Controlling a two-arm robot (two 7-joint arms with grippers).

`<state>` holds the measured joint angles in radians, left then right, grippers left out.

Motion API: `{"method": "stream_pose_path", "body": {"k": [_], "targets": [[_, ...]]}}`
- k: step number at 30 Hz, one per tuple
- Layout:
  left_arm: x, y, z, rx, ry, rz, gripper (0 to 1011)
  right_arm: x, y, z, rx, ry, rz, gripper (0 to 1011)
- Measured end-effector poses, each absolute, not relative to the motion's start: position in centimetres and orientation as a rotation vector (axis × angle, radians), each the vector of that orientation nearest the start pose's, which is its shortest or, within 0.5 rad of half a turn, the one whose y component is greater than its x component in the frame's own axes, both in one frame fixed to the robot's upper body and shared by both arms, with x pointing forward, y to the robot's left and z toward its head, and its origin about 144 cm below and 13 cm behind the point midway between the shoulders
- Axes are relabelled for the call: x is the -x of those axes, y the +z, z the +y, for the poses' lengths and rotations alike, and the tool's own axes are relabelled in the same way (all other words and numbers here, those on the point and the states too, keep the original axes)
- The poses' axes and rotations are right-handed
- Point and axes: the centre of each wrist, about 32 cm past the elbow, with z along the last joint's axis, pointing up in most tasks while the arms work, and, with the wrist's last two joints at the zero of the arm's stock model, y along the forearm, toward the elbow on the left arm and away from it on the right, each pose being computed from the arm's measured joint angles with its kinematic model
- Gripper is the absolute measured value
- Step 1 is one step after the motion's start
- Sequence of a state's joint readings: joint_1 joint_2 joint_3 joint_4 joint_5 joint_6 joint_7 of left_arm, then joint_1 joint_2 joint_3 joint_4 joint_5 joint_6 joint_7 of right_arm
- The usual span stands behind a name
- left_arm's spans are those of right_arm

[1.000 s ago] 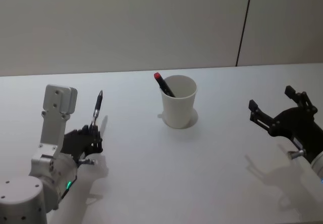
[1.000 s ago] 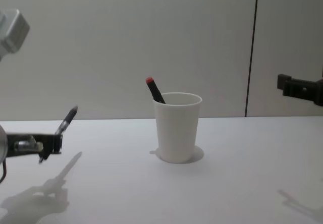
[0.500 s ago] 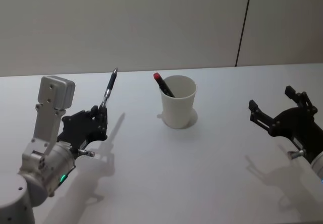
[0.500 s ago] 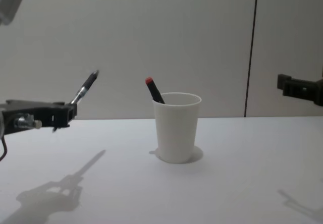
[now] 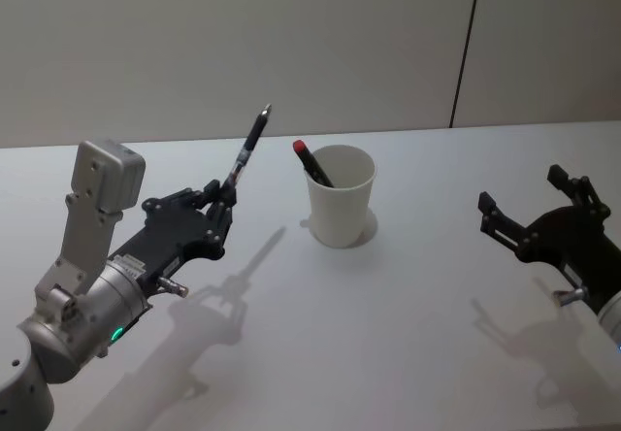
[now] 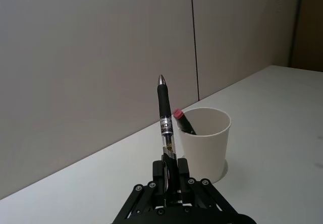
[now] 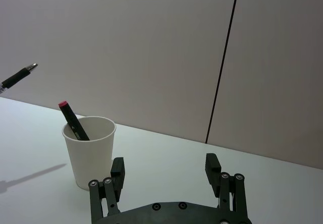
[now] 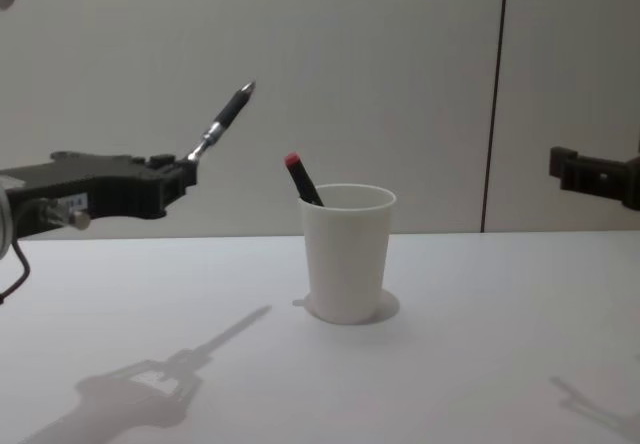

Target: Place the pen into the pen holder.

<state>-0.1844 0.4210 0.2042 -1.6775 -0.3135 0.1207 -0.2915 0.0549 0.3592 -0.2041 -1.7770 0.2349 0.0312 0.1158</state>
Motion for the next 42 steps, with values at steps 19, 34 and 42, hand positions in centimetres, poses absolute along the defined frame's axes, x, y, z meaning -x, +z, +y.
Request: {"method": "stream_pose_path", "body": {"k": [19, 34, 42], "targets": [[-51.1, 123.7, 27.2, -0.018, 0.820, -0.235, 178, -46.1, 121.7, -24.8, -0.023, -1.200, -0.207, 1001], [-52.3, 124.4, 26.0, -0.037, 0.647, -0.258, 178, -46.1, 121.7, -24.8, -0.023, -1.200, -0.207, 1001], [-52.8, 124.7, 25.4, -0.065, 0.589, -0.259, 178, -46.1, 121.7, -24.8, -0.023, -1.200, -0.207, 1001]]}}
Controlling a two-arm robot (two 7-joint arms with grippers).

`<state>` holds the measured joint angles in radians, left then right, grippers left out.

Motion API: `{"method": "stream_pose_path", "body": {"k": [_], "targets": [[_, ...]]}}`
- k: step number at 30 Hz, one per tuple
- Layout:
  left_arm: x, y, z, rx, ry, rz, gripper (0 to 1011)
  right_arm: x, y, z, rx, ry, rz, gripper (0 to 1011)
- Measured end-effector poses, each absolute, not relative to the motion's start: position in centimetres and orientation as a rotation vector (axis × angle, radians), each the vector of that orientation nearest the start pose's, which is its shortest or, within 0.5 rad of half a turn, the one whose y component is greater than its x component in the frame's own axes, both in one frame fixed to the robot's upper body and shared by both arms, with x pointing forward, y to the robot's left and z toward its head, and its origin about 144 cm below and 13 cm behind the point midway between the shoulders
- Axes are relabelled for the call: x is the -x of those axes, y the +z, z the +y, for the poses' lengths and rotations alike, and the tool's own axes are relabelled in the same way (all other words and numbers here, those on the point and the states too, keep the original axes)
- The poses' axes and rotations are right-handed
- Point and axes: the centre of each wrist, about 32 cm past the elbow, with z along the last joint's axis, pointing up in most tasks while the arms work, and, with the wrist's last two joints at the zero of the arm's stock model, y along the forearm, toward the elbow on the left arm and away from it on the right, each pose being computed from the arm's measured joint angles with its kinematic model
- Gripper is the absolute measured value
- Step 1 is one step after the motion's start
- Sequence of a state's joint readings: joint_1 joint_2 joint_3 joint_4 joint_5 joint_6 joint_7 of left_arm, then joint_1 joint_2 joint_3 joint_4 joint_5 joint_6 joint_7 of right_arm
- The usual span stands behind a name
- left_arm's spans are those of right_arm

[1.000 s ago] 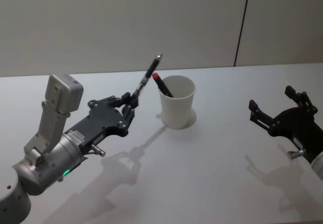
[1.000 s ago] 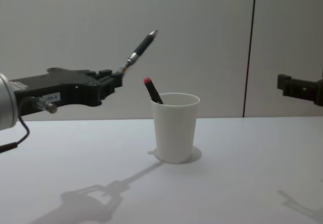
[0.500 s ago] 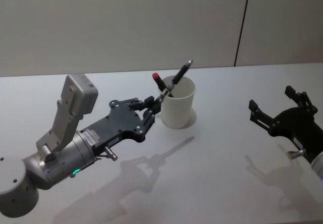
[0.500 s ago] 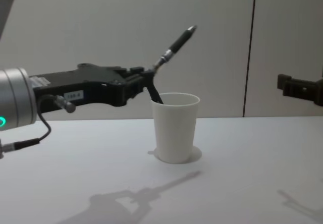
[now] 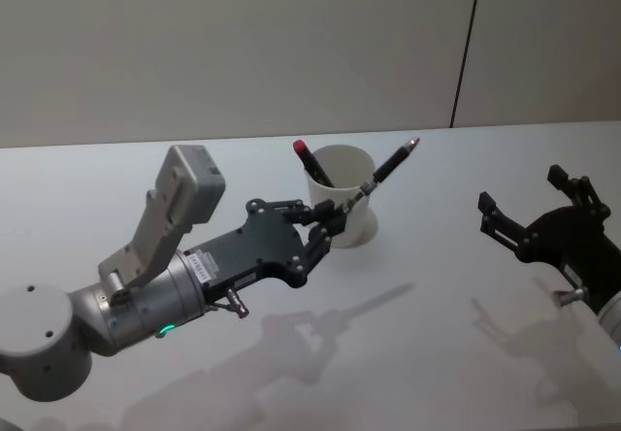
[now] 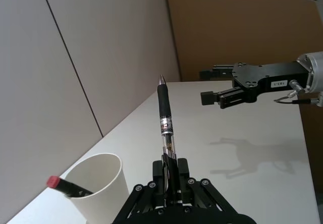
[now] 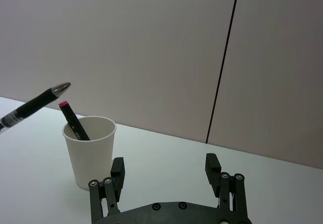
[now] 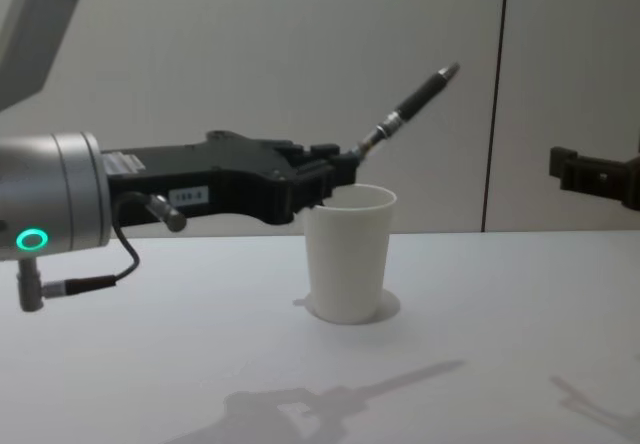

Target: Place the pen into the pen holder.

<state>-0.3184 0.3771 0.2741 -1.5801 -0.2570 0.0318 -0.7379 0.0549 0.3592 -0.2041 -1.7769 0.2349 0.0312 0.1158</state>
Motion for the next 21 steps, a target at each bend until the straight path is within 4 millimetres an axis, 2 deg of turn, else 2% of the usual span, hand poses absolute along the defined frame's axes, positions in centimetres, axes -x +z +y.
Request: {"method": "stream_pose_path", "body": {"k": [21], "targets": [[-53.64, 125.08, 24.46, -0.114, 0.525, -0.252, 178, -46.08, 121.69, -24.80, -0.023, -1.200, -0.207, 1001]]}}
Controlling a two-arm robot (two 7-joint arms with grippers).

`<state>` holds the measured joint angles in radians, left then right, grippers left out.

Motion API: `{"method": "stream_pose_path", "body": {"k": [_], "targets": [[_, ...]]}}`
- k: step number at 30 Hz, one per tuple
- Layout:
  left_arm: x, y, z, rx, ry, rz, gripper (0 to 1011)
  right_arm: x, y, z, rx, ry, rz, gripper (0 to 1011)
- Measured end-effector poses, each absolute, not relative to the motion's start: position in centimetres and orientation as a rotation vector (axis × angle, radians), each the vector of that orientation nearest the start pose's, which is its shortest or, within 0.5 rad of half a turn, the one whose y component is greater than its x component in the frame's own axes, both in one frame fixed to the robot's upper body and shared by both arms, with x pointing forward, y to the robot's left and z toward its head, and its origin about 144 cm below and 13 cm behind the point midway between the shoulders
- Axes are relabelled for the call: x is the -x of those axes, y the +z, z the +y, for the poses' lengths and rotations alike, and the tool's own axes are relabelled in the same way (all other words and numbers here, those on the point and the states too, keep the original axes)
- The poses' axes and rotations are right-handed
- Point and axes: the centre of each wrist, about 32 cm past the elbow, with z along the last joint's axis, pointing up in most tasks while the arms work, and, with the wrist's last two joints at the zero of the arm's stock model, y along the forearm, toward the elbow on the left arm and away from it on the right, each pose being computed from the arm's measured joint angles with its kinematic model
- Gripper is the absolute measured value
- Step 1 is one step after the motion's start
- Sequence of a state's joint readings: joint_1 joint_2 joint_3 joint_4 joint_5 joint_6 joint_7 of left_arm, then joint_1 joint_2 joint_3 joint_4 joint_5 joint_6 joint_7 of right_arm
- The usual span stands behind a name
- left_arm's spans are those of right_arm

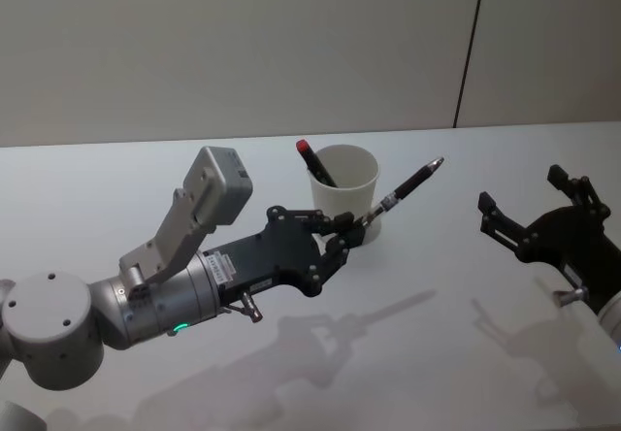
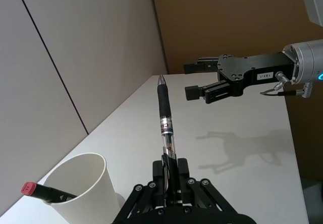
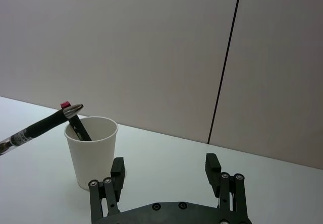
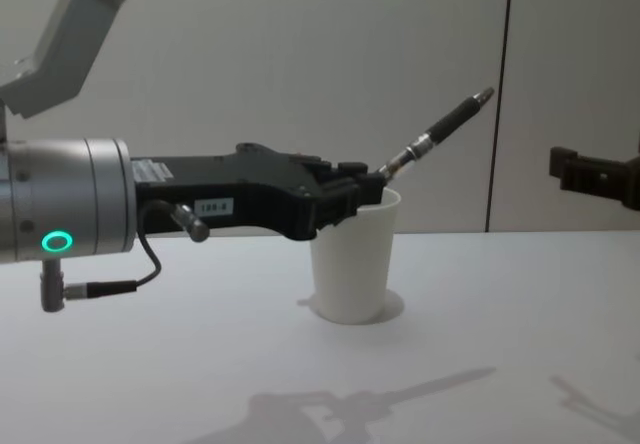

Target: Place the pen into the pen holder.

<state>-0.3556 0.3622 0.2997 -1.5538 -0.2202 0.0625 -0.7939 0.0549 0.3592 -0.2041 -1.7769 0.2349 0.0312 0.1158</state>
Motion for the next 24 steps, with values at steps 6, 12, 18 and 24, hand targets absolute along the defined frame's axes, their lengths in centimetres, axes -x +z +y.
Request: {"method": "stream_pose_path", "body": {"k": [6, 12, 18, 24], "targets": [[-53.7, 125.1, 24.4, -0.119, 0.521, -0.252, 178, -46.1, 121.7, -24.8, -0.023, -1.198, -0.208, 1001], [-53.8, 125.1, 24.4, -0.121, 0.518, -0.252, 178, -46.1, 121.7, -25.1, -0.026, -1.181, -0.208, 1001], [-53.8, 125.2, 24.3, -0.122, 0.516, -0.252, 178, -46.0, 121.6, -25.6, -0.048, -1.157, -0.195, 1001], [-53.8, 125.2, 24.3, -0.123, 0.515, -0.251, 178, -45.8, 121.4, -26.2, -0.092, -1.130, -0.163, 1001]]}}
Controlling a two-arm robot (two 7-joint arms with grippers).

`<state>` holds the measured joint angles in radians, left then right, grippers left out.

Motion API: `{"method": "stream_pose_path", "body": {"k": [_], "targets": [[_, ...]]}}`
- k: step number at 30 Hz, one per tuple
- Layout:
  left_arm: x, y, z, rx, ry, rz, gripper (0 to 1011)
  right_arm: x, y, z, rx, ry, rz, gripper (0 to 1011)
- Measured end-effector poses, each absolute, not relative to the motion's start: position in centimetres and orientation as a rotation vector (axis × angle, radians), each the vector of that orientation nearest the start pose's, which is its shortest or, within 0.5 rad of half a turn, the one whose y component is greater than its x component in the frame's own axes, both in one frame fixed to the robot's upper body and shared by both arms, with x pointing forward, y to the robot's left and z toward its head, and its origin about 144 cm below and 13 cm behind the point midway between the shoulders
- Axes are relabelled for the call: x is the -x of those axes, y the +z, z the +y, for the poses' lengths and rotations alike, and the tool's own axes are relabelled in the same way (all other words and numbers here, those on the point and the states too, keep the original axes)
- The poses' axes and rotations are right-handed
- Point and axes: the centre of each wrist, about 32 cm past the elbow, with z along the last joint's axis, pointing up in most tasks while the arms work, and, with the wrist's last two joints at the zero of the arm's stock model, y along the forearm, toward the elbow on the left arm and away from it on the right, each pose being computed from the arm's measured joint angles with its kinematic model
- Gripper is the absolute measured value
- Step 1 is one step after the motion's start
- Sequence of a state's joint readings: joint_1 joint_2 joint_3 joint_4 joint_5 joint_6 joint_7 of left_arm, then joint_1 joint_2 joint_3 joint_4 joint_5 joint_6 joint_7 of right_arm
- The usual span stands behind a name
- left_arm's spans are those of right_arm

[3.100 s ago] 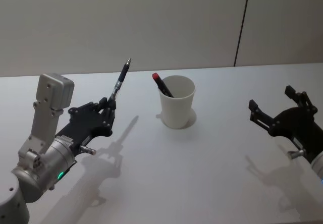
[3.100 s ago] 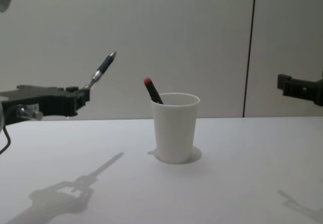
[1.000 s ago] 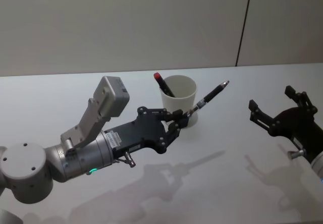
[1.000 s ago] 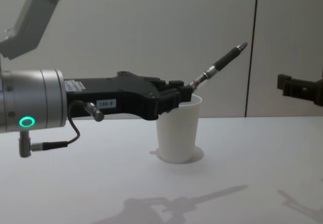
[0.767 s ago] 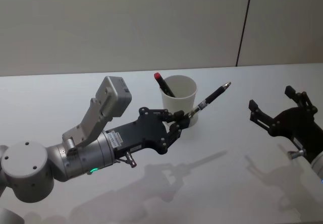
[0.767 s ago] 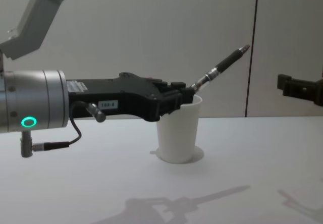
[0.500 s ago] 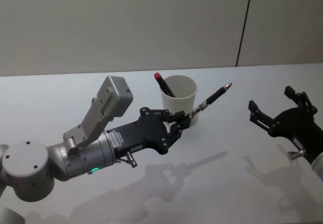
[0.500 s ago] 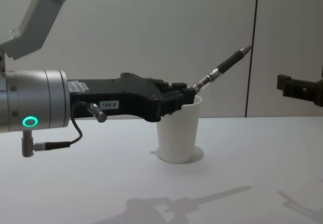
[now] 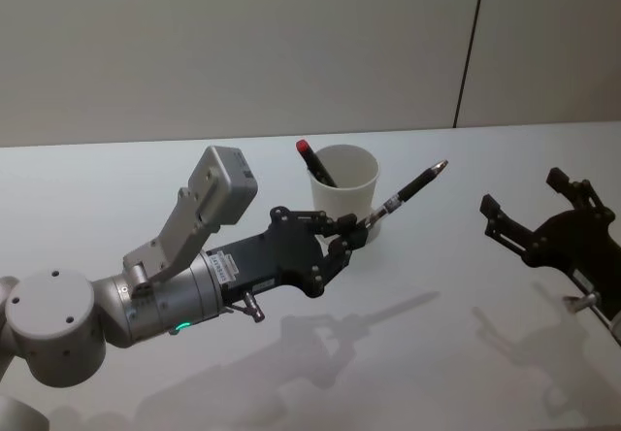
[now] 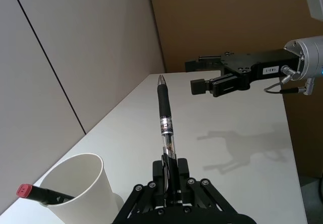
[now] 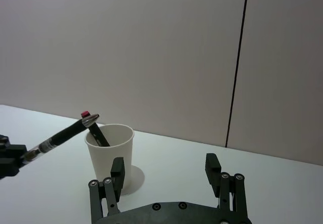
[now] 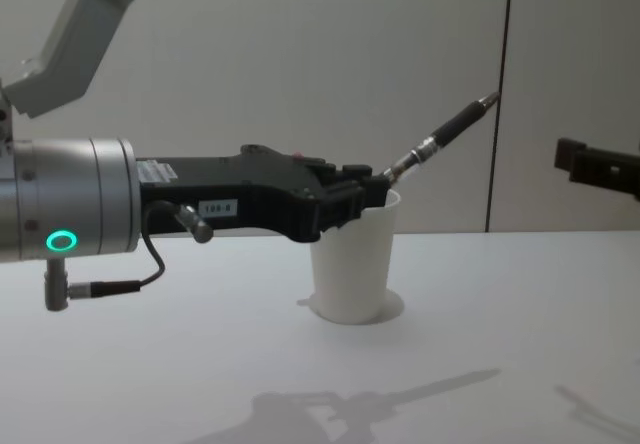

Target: Place the pen into the pen holder.

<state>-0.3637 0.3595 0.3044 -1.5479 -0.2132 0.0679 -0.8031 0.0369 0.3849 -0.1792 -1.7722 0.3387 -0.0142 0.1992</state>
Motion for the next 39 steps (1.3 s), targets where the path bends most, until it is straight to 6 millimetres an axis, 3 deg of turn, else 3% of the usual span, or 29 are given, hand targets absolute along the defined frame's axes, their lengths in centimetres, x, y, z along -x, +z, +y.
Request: {"method": "stream_pose_path", "body": {"k": [16, 39], "targets": [[-53.9, 125.2, 24.3, -0.125, 0.514, -0.251, 178, -45.7, 120.4, -28.0, -0.219, -0.994, -0.061, 1001], [-53.9, 125.2, 24.3, -0.124, 0.514, -0.251, 178, -46.7, 118.4, -28.6, -0.386, -0.832, 0.087, 1001]]}}
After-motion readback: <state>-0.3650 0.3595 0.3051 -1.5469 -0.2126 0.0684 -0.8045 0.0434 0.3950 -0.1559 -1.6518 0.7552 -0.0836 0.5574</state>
